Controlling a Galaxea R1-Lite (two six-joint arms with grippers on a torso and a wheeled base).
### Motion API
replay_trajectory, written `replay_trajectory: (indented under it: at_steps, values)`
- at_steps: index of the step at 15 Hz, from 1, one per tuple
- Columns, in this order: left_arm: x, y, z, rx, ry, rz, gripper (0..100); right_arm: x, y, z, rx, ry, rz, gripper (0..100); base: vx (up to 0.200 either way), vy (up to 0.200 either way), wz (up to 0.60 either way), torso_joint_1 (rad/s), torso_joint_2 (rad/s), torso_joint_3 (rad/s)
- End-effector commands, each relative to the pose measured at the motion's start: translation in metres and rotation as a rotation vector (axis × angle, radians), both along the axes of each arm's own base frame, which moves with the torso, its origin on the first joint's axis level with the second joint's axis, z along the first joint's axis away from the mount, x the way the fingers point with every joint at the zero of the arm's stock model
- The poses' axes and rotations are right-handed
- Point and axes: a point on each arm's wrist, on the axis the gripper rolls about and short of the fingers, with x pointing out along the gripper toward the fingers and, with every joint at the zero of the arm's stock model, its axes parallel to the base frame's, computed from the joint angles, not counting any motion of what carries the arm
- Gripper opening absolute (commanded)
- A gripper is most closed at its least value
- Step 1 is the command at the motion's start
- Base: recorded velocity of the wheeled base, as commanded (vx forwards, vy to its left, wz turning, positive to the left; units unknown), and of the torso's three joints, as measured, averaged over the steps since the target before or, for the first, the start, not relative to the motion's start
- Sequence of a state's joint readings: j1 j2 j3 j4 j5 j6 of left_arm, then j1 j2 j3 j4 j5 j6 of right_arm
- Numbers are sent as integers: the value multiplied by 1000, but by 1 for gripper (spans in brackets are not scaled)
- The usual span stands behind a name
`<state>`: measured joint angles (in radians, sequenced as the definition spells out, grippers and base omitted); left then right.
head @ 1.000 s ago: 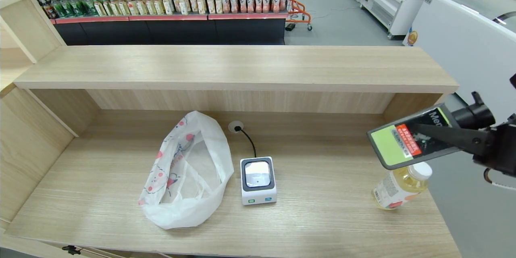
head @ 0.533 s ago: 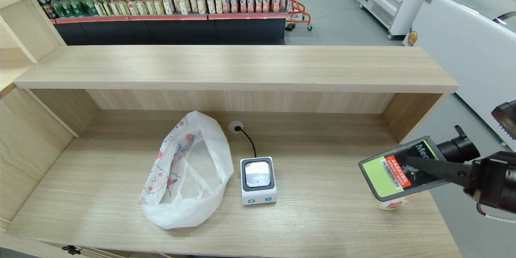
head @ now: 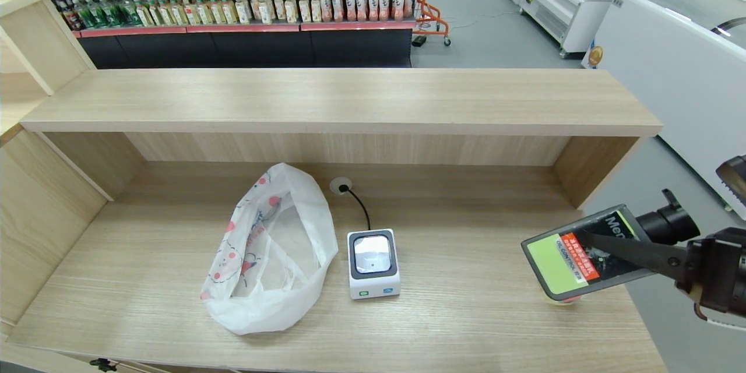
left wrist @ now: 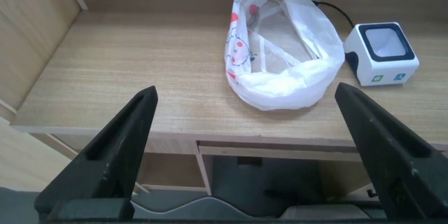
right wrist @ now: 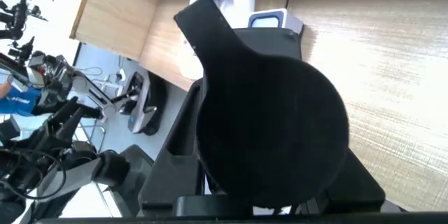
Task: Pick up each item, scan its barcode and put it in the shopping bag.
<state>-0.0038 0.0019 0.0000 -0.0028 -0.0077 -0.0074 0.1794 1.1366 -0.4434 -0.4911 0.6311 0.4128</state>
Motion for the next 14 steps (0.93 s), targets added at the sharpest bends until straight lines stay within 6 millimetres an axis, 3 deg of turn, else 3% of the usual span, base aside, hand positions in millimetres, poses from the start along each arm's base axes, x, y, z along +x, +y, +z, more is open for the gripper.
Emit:
replay_trajectory:
  at_steps: [1, 7, 12, 14]
  values:
    - [0, 0, 0, 0, -1, -1, 100, 5, 1, -1, -2, 12, 0, 0, 0, 200, 0, 2, -2, 7]
    - [0, 0, 0, 0, -1, -1, 100, 19, 3, -7, -18, 48, -8, 0, 0, 200, 0, 5, 3, 2]
    - [0, 0, 0, 4, -1, -1, 100, 66, 9, -27, -107, 66, -107, 0, 0, 200, 0, 3, 3, 3]
    - [0, 0, 0, 7, -1, -1, 100, 87, 15, -42, -106, 63, -98, 0, 0, 0, 0, 0, 0, 0]
